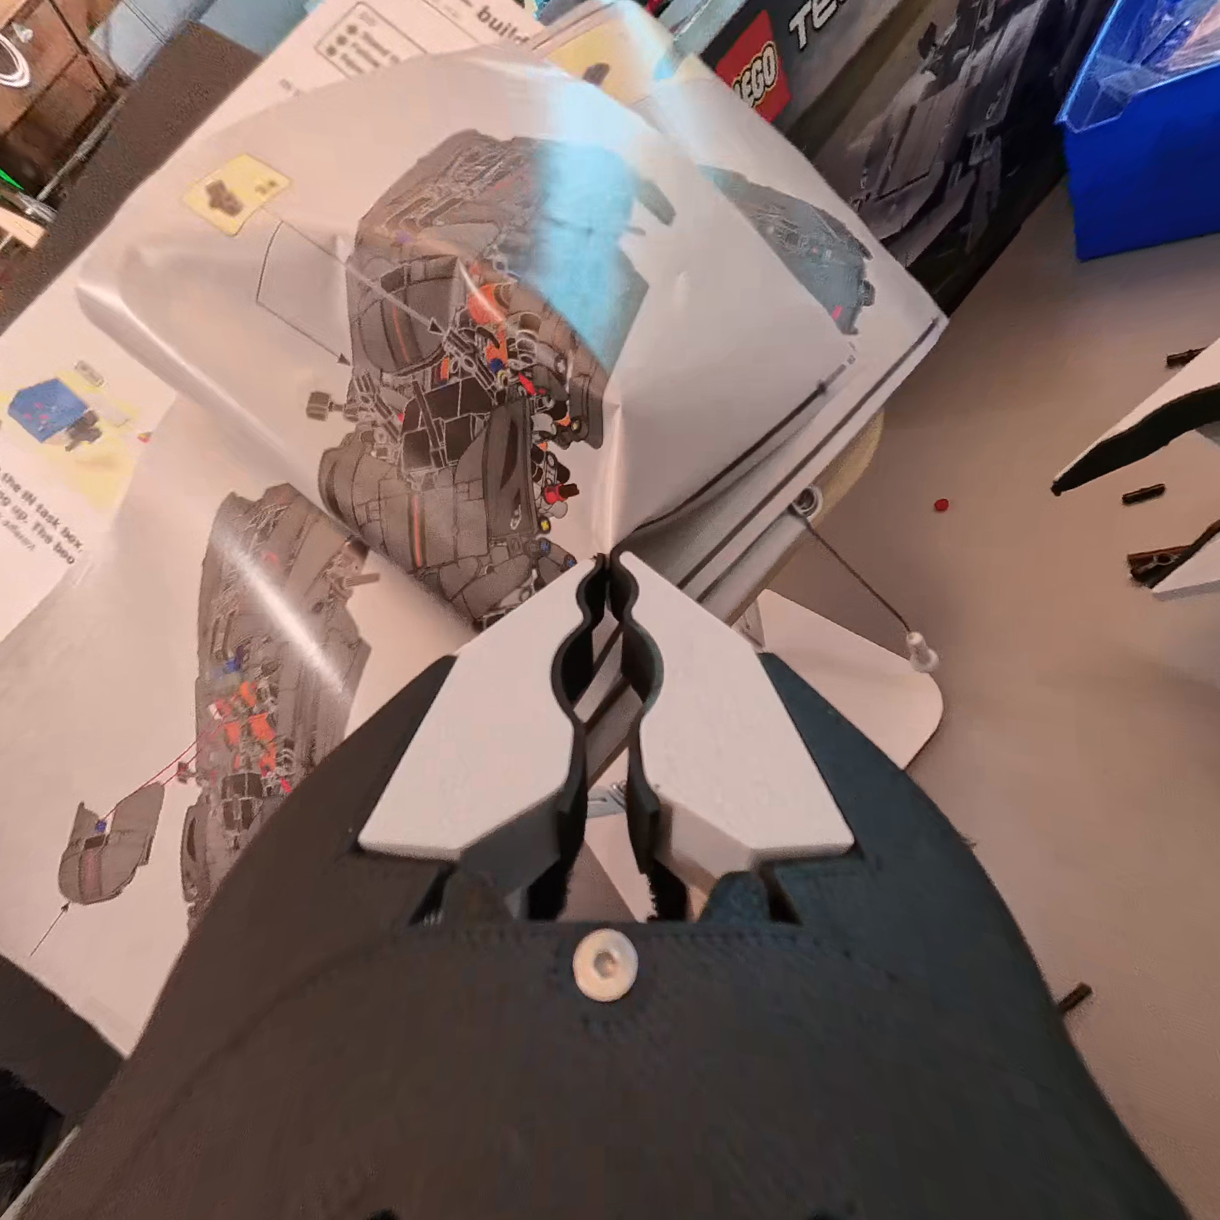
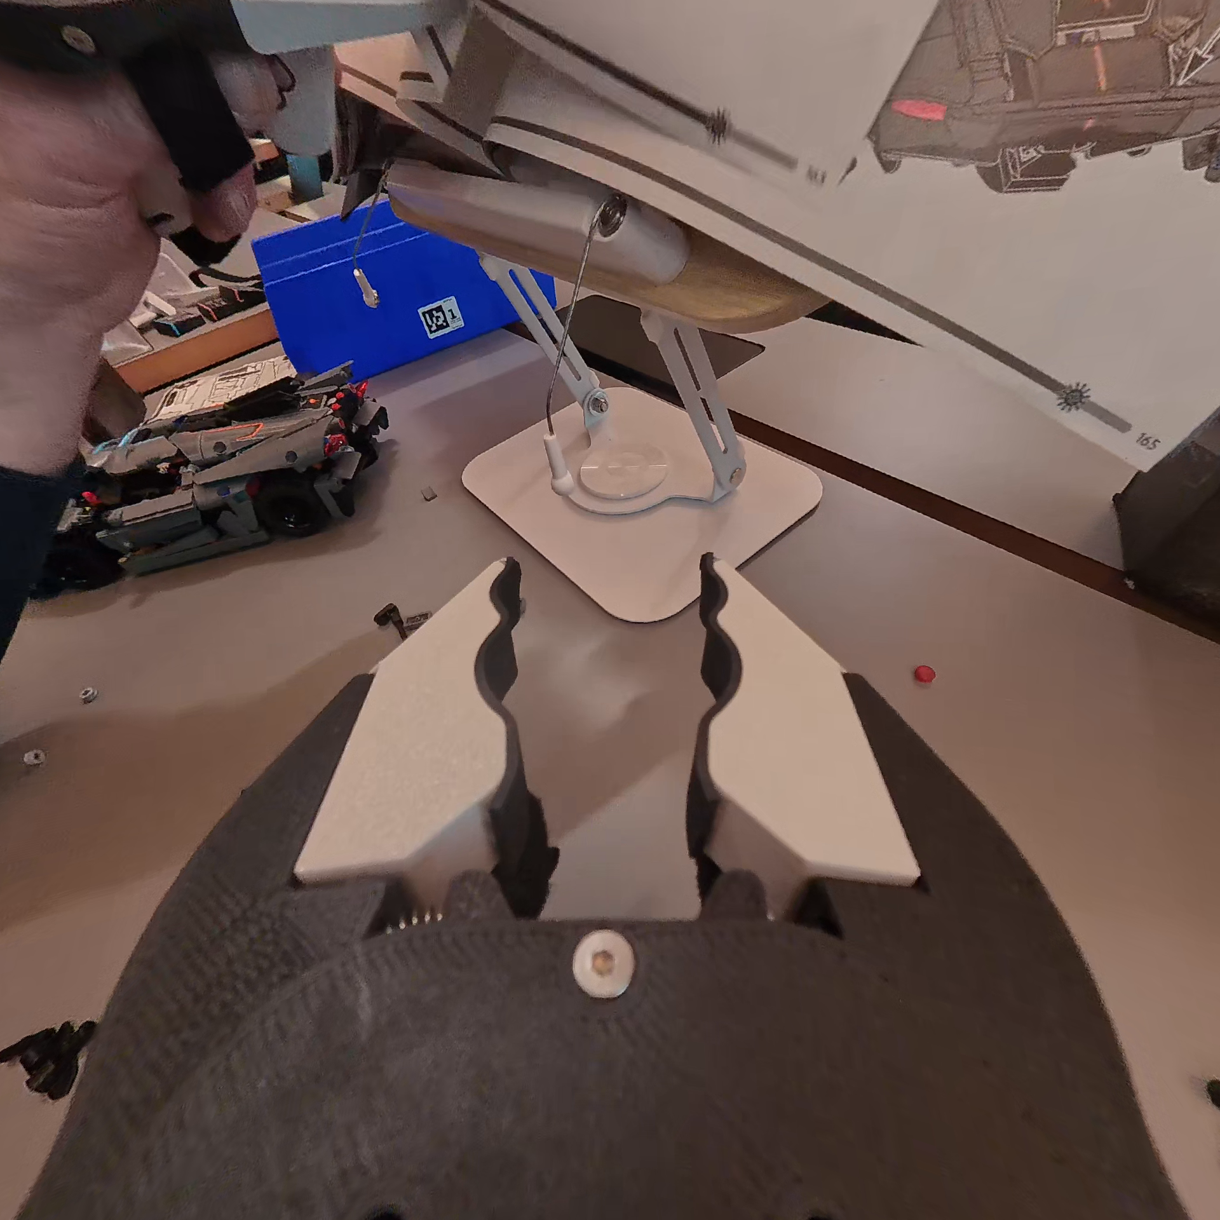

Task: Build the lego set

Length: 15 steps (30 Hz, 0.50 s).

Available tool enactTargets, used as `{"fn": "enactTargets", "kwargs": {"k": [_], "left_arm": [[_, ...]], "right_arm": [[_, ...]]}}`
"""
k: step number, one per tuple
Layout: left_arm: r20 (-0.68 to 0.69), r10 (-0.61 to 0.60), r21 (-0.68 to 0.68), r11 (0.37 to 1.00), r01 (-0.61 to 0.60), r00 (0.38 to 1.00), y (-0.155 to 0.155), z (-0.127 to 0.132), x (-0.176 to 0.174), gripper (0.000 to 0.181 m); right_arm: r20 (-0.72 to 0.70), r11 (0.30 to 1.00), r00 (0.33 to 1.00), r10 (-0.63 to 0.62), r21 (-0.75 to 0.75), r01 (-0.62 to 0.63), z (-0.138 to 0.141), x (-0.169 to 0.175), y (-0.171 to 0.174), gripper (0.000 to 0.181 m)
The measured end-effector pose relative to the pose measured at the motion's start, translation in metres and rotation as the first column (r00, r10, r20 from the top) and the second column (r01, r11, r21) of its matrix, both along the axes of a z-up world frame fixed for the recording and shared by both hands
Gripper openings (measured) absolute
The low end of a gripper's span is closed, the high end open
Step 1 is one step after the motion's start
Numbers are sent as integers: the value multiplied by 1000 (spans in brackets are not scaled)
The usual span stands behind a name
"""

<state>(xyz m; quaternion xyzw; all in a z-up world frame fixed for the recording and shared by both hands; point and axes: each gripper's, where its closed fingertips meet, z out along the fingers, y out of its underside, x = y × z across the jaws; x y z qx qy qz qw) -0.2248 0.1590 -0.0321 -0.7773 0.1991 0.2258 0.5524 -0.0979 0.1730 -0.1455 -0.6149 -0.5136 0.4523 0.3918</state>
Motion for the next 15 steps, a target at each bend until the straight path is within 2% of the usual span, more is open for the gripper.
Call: {"fn": "enactTargets", "kwargs": {"k": [5,10,15], "left_arm": [[4,-42,-4,999,42,999,6,-6,12,0],[-172,-8,-30,1000,3,985,33,-26,38,0],[-195,39,8,999,-38,980,45,-32,50,0]], "right_arm": [[4,1000,1000,5,6,-6,0,-1,-2,53],[8,1000,1000,3,7,-3,-1,0,-1,53],[9,1000,1000,2,9,-2,-1,1,0,53]]}}
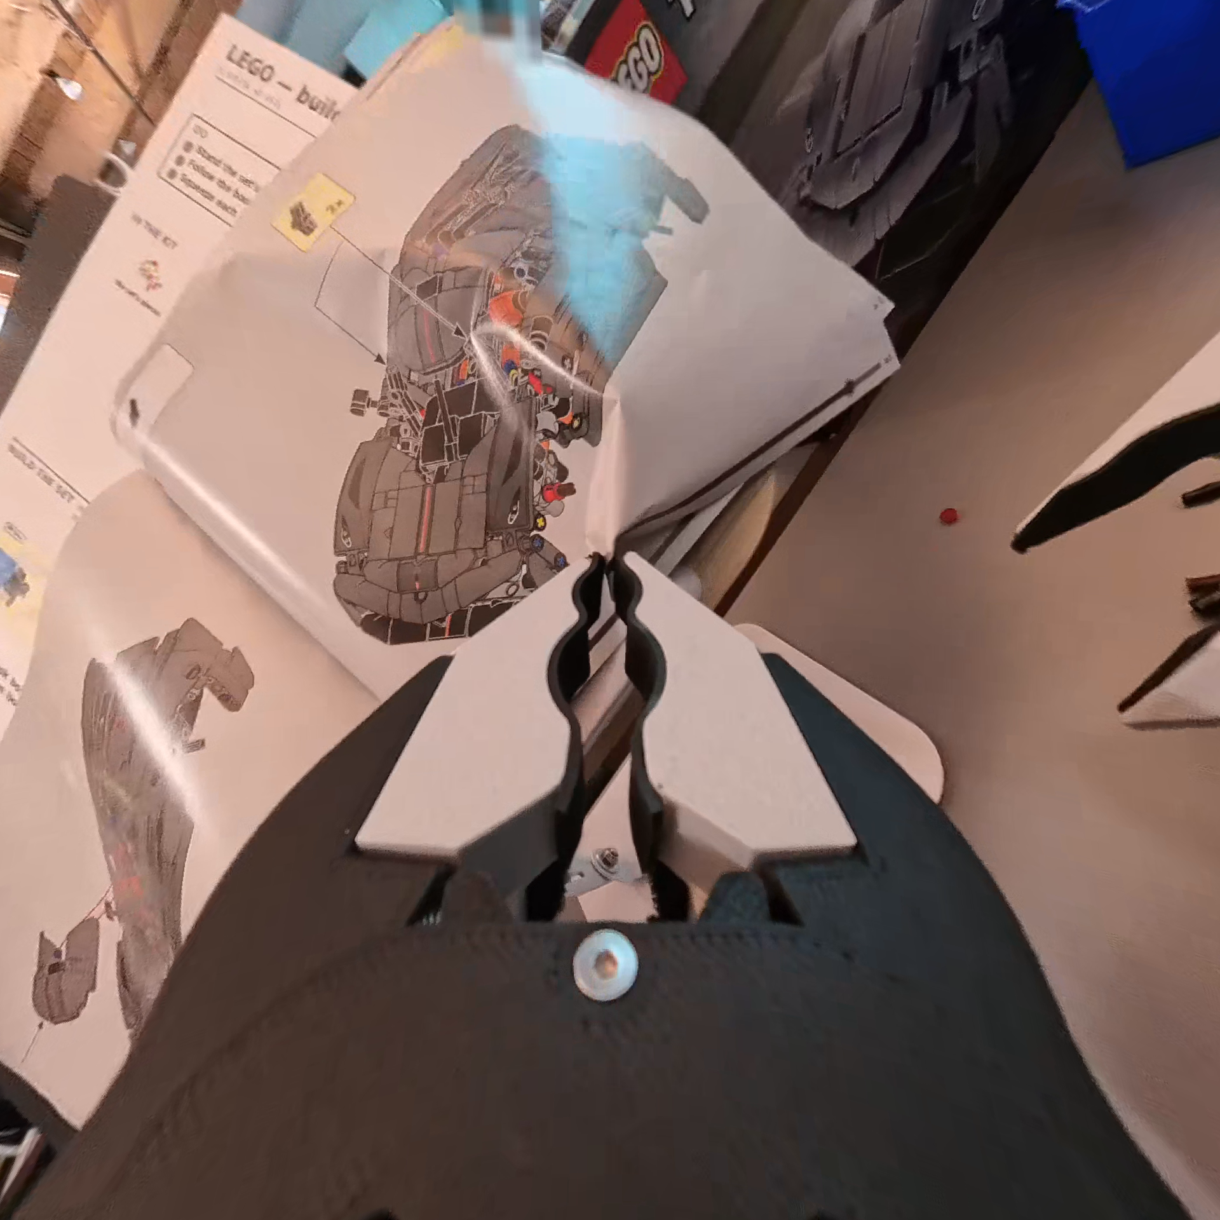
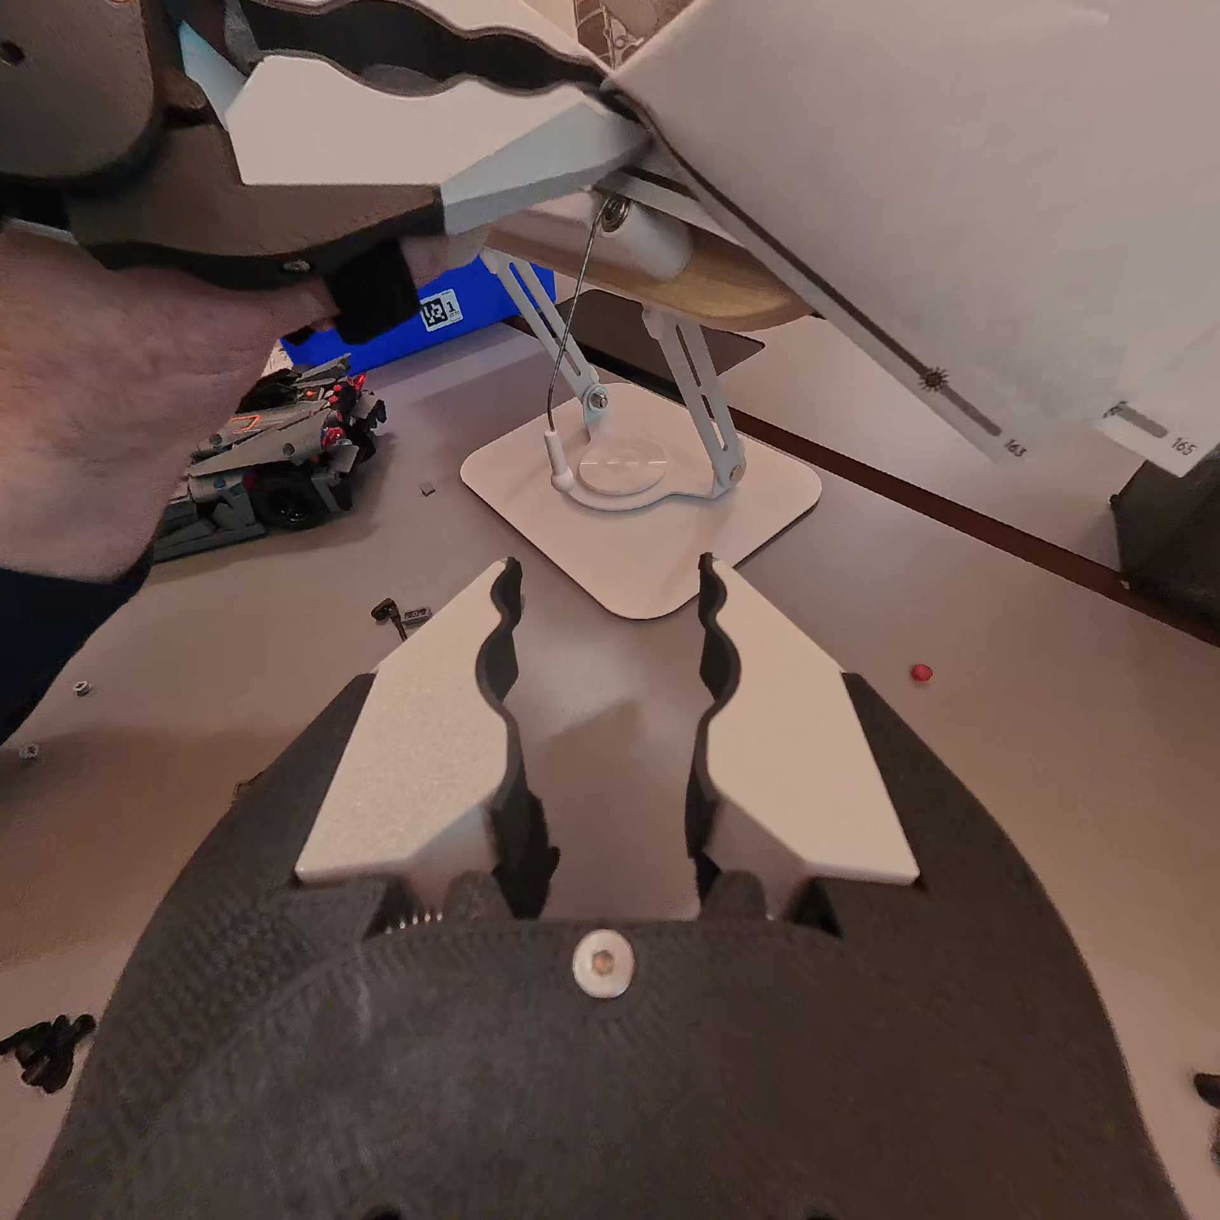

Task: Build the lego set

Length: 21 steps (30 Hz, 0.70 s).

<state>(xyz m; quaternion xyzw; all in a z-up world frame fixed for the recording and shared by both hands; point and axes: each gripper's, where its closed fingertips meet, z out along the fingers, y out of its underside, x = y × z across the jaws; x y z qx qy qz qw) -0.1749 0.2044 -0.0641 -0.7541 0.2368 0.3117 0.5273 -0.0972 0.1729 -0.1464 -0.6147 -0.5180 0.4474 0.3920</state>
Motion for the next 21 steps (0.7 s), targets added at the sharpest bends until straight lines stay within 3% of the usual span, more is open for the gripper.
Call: {"fn": "enactTargets", "kwargs": {"k": [21], "left_arm": [[110,-30,27,999,27,993,-2,5,0,0]], "right_arm": [[37,1000,999,12,9,-12,-9,-2,-2,50]]}}
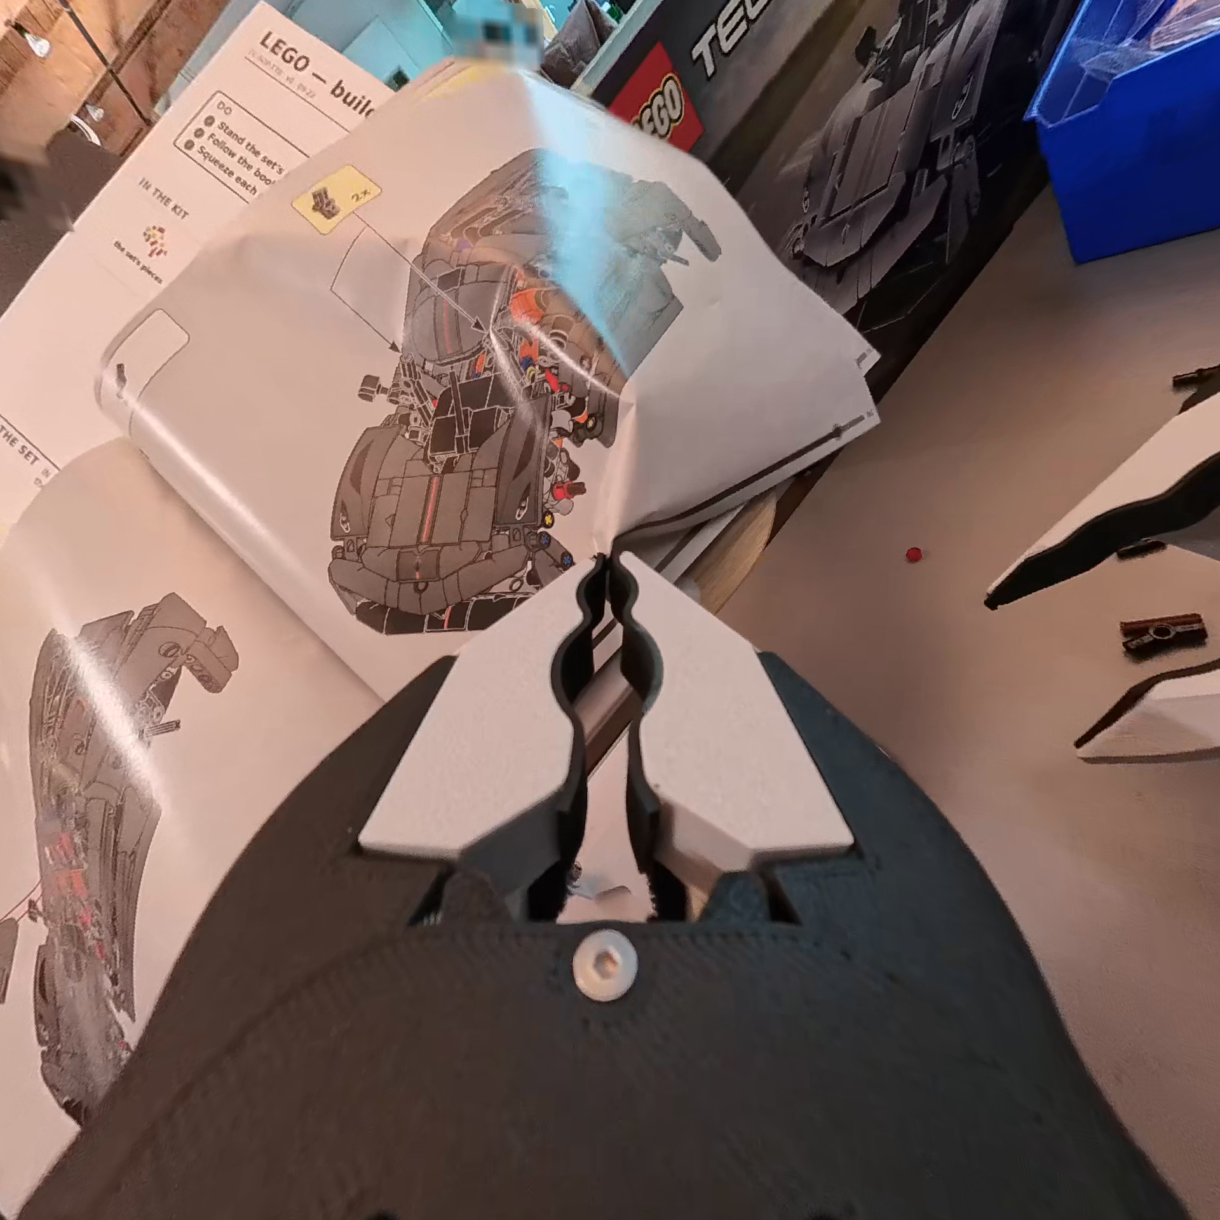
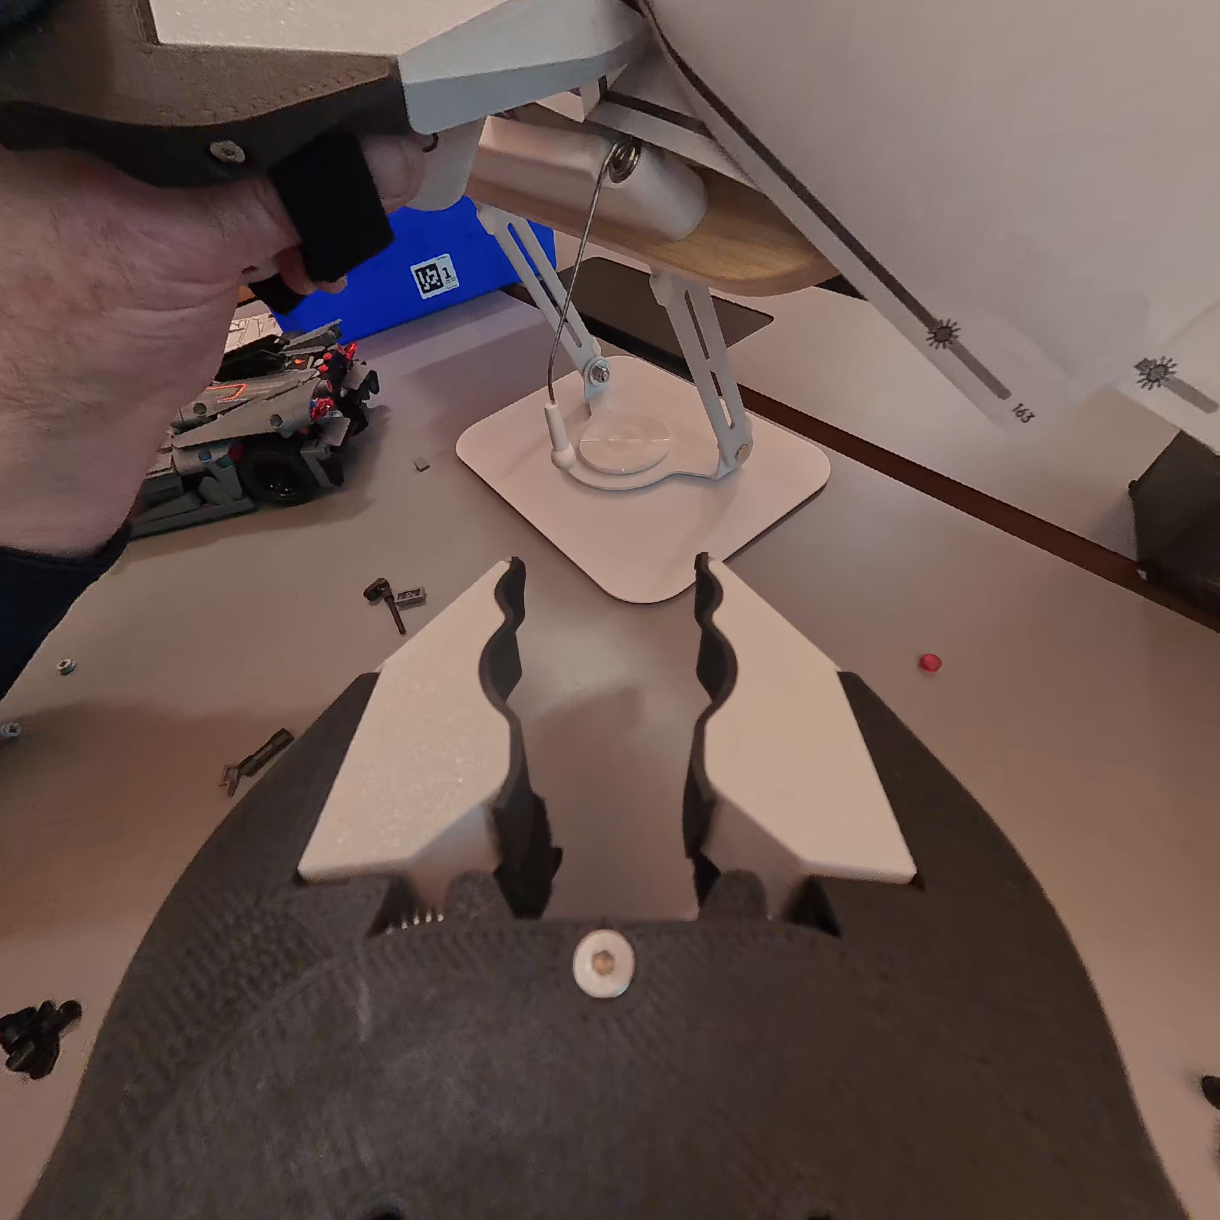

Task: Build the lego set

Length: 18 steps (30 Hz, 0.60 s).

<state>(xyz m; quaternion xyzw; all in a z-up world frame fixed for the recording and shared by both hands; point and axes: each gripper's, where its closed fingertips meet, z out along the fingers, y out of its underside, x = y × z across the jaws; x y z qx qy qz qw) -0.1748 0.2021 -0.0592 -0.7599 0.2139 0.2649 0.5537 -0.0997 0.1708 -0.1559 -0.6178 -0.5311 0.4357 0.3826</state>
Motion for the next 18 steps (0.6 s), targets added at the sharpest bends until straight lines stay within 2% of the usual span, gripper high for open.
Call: {"fn": "enactTargets", "kwargs": {"k": [18], "left_arm": [[30,-14,9,1000,14,999,5,-2,3,0]], "right_arm": [[8,1000,1000,1,0,-1,-2,0,1,51]]}}
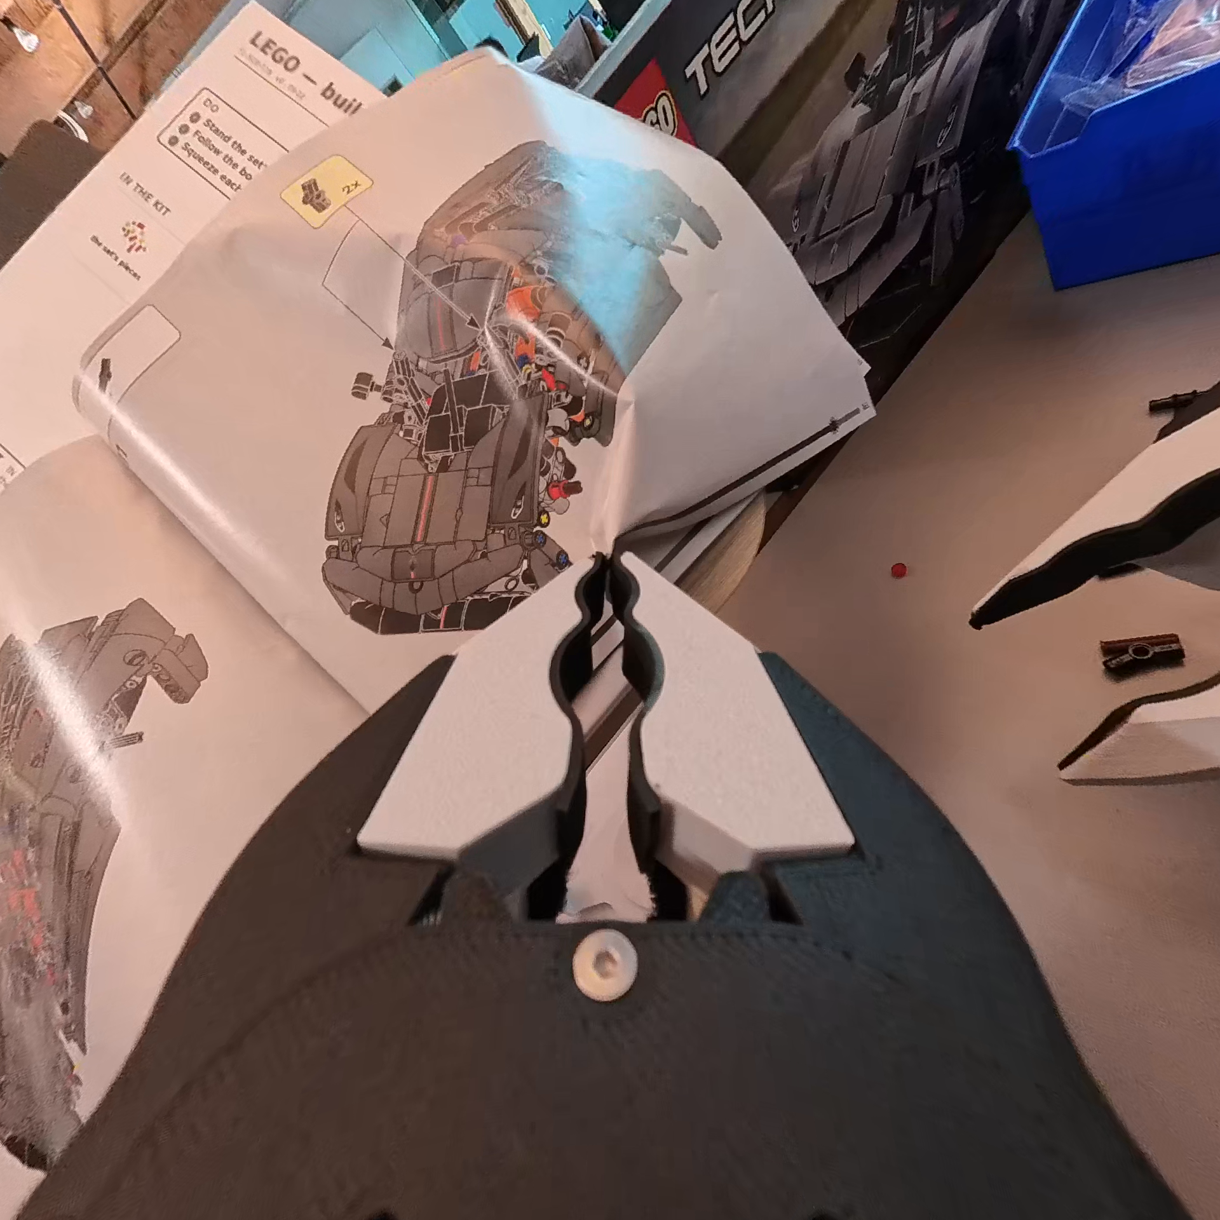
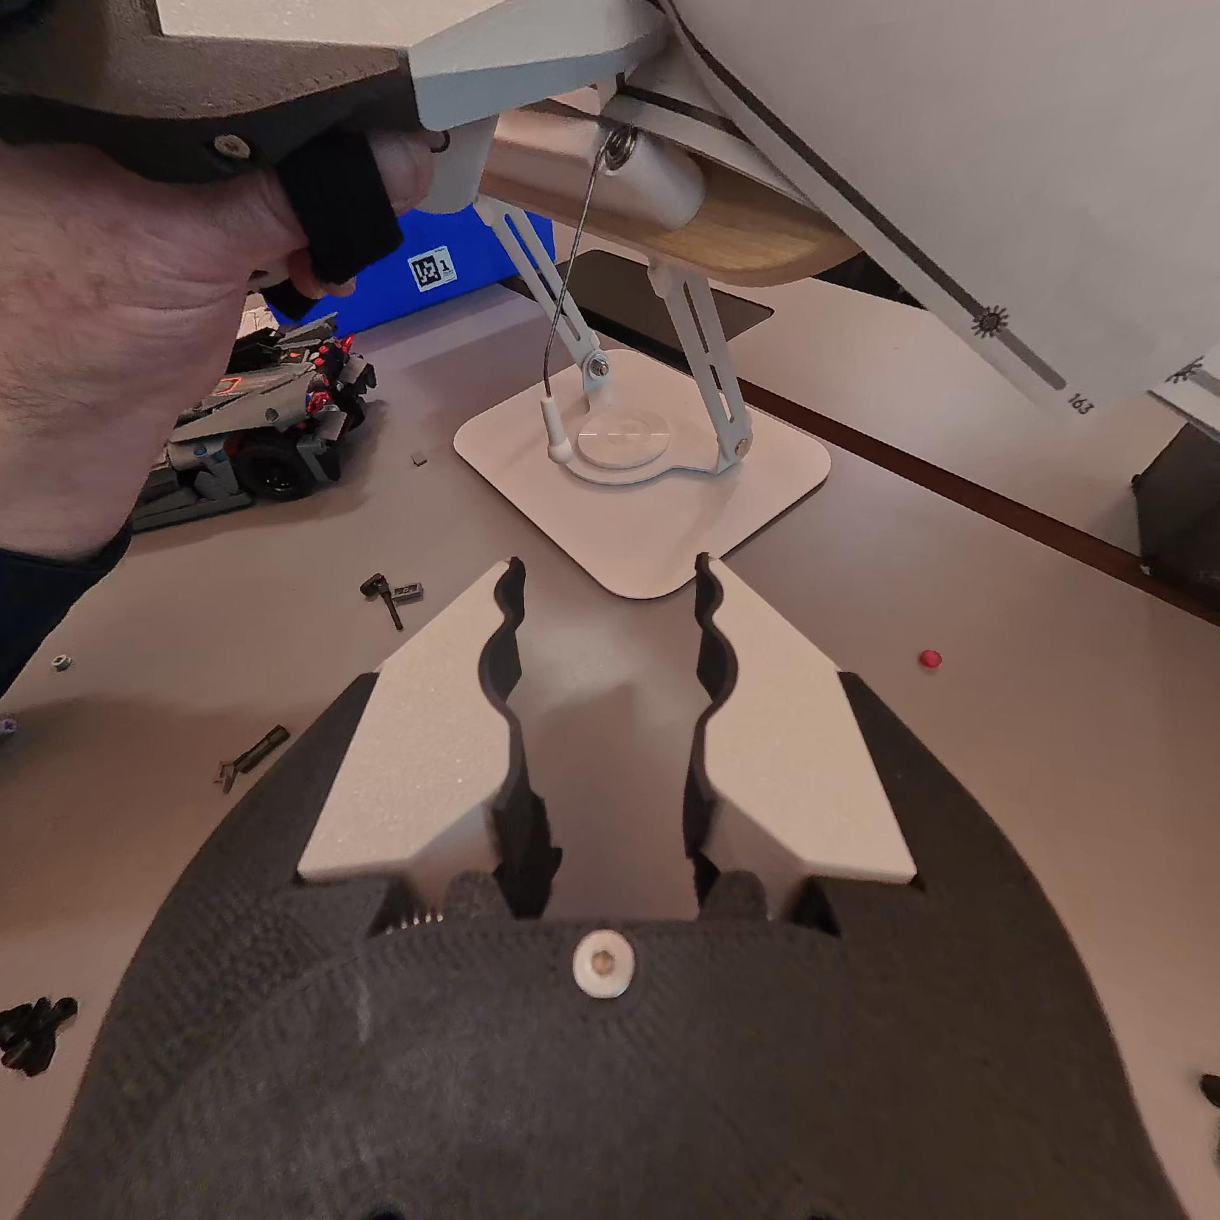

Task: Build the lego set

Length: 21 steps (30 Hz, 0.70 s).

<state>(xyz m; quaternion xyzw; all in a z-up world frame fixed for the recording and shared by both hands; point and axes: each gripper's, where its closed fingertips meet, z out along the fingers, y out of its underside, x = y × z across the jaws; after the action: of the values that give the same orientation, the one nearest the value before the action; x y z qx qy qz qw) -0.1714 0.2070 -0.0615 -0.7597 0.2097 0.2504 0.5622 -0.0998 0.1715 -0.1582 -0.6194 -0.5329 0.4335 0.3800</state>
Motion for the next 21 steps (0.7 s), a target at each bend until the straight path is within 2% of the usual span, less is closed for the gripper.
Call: {"fn": "enactTargets", "kwargs": {"k": [21], "left_arm": [[9,-7,-3,1000,7,1000,0,-1,-1,0]], "right_arm": [[-16,1000,999,-29,0,29,6,8,12,51]]}}
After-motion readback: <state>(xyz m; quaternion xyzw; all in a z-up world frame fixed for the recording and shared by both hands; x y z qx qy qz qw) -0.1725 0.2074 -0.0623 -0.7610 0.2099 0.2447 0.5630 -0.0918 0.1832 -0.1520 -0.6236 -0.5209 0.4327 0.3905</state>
